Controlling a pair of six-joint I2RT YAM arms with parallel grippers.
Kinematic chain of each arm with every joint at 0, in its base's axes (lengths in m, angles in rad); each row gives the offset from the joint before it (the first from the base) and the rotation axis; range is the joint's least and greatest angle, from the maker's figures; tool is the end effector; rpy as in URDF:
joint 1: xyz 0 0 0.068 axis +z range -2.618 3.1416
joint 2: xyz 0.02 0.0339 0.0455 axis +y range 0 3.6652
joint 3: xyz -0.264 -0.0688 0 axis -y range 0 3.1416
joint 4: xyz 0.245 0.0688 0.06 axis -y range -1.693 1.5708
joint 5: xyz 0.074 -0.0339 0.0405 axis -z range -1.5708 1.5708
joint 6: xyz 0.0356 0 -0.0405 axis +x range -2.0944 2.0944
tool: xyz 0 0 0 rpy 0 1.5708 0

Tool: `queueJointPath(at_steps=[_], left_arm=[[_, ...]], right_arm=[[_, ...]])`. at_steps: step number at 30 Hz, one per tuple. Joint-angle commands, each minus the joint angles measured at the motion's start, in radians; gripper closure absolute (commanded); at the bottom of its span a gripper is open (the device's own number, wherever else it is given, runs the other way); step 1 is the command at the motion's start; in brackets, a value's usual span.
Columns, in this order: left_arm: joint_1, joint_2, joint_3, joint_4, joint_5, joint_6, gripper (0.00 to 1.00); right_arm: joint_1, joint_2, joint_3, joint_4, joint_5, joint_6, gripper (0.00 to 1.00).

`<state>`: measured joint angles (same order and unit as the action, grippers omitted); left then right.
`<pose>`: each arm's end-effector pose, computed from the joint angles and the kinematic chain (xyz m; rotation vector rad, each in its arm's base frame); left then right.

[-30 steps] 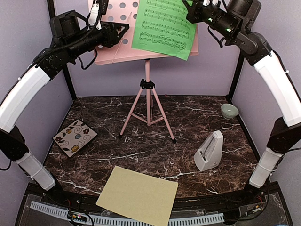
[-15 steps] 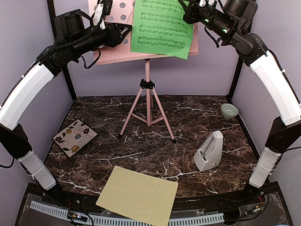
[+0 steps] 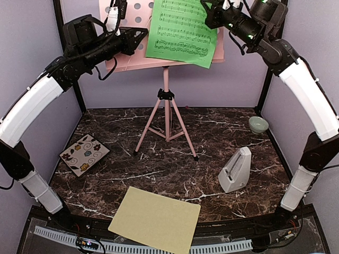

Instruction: Set up the instrument practice props

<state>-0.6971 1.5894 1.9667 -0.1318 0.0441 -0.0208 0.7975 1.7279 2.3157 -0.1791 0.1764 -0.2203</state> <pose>0.2573 -0.2175 0.5501 0.4848 1.2634 -0.6369 0.2364 0.2332 0.6034 -0.4316 1.0963 0.4071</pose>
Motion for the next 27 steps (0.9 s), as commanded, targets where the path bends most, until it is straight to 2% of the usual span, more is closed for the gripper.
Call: queueJointPath(at_steps=[1, 11, 19, 27], left_arm=[[-0.003, -0.063, -0.055, 0.117, 0.002, 0.007, 1.0], [-0.003, -0.083, -0.13, 0.228, 0.083, 0.059, 1.0], [-0.003, -0.103, -0.162, 0.273, 0.044, 0.064, 1.0], [-0.002, -0.113, -0.194, 0.313, 0.039, 0.064, 1.0]], right_arm=[[-0.003, -0.027, -0.012, 0.059, 0.025, -0.012, 1.0], [0.021, -0.016, -0.021, 0.112, 0.024, -0.01, 1.0], [0.041, -0.071, -0.095, 0.205, 0.173, -0.108, 1.0], [0.042, -0.11, -0.133, 0.202, 0.187, -0.157, 1.0]])
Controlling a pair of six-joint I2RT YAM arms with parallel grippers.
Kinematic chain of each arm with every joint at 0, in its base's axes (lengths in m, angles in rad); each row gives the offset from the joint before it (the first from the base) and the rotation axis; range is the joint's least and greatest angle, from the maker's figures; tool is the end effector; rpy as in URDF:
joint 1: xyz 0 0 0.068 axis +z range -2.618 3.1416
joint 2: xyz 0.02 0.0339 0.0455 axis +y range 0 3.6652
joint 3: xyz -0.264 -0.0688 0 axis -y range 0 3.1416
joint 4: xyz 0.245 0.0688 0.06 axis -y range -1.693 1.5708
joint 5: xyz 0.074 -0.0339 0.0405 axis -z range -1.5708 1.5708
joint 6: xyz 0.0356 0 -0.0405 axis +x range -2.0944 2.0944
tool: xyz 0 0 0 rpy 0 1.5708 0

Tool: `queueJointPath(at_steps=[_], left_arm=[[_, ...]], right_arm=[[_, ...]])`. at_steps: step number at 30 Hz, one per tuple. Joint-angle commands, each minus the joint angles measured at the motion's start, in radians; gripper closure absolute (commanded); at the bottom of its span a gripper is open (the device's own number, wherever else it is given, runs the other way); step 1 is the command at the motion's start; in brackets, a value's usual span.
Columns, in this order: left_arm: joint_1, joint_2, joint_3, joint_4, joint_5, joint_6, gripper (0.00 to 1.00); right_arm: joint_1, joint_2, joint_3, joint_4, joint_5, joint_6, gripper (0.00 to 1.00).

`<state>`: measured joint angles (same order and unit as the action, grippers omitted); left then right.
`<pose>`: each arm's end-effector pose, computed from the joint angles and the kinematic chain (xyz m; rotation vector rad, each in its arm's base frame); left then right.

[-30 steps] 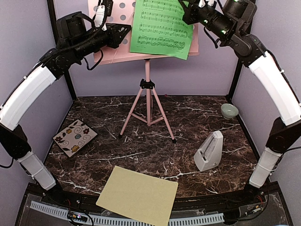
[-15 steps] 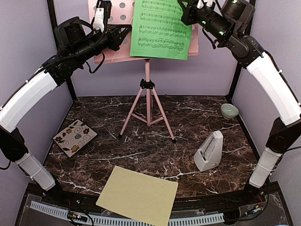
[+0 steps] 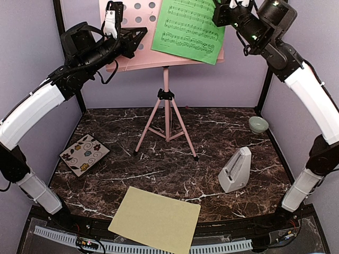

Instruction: Set up the instrument practice props

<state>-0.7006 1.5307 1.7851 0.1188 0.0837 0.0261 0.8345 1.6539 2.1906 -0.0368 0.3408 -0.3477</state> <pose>0.2529 -0.2172 0.5369 0.5040 1.1147 -0.6403 0.2211 0.2263 0.6050 -0.3360 1.0531 0.2540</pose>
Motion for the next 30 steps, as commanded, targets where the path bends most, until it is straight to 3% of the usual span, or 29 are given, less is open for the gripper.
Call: queueJointPath(at_steps=[1, 16, 30], left_arm=[[0.0, -0.053, -0.015, 0.067, 0.003, 0.017, 1.0], [0.001, -0.042, -0.018, 0.066, 0.144, 0.04, 1.0], [0.001, -0.038, -0.02, 0.074, 0.182, 0.05, 1.0]], right_arm=[[0.005, -0.03, -0.001, 0.05, 0.015, -0.024, 1.0], [0.03, 0.104, 0.101, 0.127, -0.192, 0.011, 1.0], [0.076, 0.162, 0.15, 0.24, -0.159, -0.004, 1.0]])
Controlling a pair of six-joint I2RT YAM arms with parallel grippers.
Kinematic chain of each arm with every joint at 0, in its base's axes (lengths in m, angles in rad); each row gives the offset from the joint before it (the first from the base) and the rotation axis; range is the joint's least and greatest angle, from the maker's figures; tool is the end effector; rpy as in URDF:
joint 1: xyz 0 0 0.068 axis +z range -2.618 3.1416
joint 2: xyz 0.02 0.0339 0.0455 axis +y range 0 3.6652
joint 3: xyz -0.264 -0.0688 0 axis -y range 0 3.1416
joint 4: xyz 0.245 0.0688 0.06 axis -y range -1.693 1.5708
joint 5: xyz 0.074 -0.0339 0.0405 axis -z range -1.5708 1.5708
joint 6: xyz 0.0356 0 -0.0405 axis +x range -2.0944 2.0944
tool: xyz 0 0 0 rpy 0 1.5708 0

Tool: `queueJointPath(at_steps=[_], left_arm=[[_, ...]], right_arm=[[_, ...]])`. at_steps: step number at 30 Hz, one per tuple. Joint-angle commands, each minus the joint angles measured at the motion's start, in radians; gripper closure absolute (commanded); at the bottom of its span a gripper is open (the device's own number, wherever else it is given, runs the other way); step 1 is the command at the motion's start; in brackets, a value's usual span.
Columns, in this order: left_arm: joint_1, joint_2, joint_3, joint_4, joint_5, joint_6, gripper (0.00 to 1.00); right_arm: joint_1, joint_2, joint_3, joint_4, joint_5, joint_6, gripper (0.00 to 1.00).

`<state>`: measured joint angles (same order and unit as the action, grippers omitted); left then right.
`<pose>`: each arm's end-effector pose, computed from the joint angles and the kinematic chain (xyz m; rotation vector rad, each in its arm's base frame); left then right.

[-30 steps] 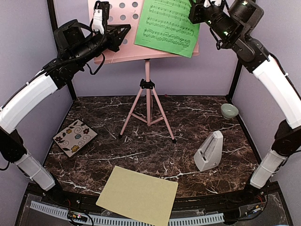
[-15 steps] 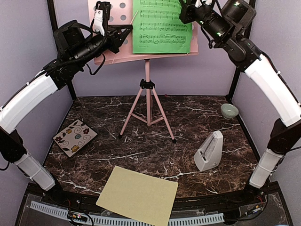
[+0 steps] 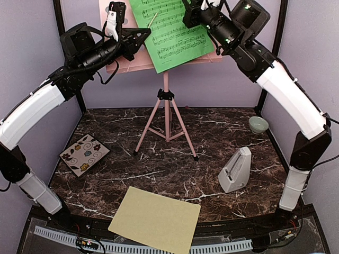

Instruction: Set up the instrument practice props

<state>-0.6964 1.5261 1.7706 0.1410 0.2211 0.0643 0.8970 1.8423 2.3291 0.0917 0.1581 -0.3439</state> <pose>0.2498 -0.2190 0.5356 0.6326 1.0466 -0.6842 0.2357 0.2862 0.5952 -0.4616 0.8972 0.4275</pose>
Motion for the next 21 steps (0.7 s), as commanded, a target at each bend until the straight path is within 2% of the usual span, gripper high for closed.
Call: queueJointPath(at_steps=[1, 6, 21], left_arm=[[-0.004, -0.034, -0.006, 0.053, 0.043, 0.015, 1.0], [-0.004, -0.032, -0.005, 0.054, 0.036, 0.021, 1.0], [-0.004, -0.029, -0.008, 0.069, 0.054, 0.018, 1.0]], right_arm=[[0.015, -0.032, 0.009, 0.117, 0.024, -0.008, 1.0], [0.024, -0.094, -0.048, 0.182, 0.024, -0.008, 1.0], [0.074, -0.072, -0.098, 0.141, 0.024, -0.008, 1.0]])
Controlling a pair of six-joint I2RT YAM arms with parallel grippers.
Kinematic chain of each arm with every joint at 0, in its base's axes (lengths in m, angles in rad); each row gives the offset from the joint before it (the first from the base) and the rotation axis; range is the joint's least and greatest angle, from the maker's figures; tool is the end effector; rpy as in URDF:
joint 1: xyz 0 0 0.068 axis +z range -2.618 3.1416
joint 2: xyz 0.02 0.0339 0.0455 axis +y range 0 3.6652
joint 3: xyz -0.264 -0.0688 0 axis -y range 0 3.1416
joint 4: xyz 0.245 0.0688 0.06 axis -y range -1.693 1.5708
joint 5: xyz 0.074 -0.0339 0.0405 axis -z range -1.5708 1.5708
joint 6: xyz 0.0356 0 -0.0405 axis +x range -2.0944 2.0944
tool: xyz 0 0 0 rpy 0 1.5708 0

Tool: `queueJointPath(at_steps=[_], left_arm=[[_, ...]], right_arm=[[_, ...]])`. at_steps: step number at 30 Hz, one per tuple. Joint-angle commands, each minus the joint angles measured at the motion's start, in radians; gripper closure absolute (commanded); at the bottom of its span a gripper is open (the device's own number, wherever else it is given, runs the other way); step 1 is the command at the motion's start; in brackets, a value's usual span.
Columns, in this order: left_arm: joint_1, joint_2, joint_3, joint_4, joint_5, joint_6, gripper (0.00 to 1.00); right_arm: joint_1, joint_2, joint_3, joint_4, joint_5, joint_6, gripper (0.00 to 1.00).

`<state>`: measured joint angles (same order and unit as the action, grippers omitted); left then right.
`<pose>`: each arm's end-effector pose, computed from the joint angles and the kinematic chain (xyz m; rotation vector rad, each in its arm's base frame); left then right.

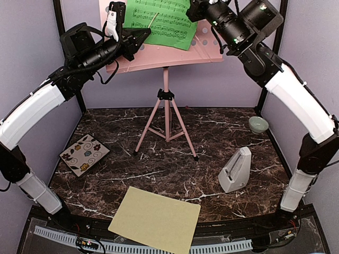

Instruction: Set up the instrument practice props

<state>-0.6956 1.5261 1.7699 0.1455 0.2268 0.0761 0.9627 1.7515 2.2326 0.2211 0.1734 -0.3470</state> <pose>0.2498 -0.2189 0.5359 0.6414 1.0366 -0.6766 0.1994 0.2757 0.6102 -0.4033 0.7948 0.4997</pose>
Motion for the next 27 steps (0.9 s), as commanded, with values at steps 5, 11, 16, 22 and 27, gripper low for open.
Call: queueJointPath(at_steps=[5, 11, 16, 22, 27], left_arm=[[-0.004, -0.032, -0.009, 0.063, 0.053, 0.001, 1.0], [-0.004, -0.037, -0.02, 0.066, 0.06, -0.008, 1.0], [-0.005, -0.035, -0.02, 0.064, 0.065, -0.006, 1.0], [-0.004, -0.041, -0.03, 0.066, 0.066, 0.002, 1.0], [-0.005, -0.04, -0.032, 0.068, 0.067, 0.005, 1.0]], right_arm=[[0.008, 0.059, 0.039, 0.002, -0.132, 0.135, 1.0], [0.008, 0.08, 0.029, 0.028, -0.172, 0.14, 1.0], [0.008, 0.107, 0.051, 0.037, -0.191, 0.141, 1.0], [0.003, 0.137, 0.084, 0.016, -0.234, 0.085, 1.0], [-0.002, 0.153, 0.093, 0.009, -0.242, 0.071, 1.0]])
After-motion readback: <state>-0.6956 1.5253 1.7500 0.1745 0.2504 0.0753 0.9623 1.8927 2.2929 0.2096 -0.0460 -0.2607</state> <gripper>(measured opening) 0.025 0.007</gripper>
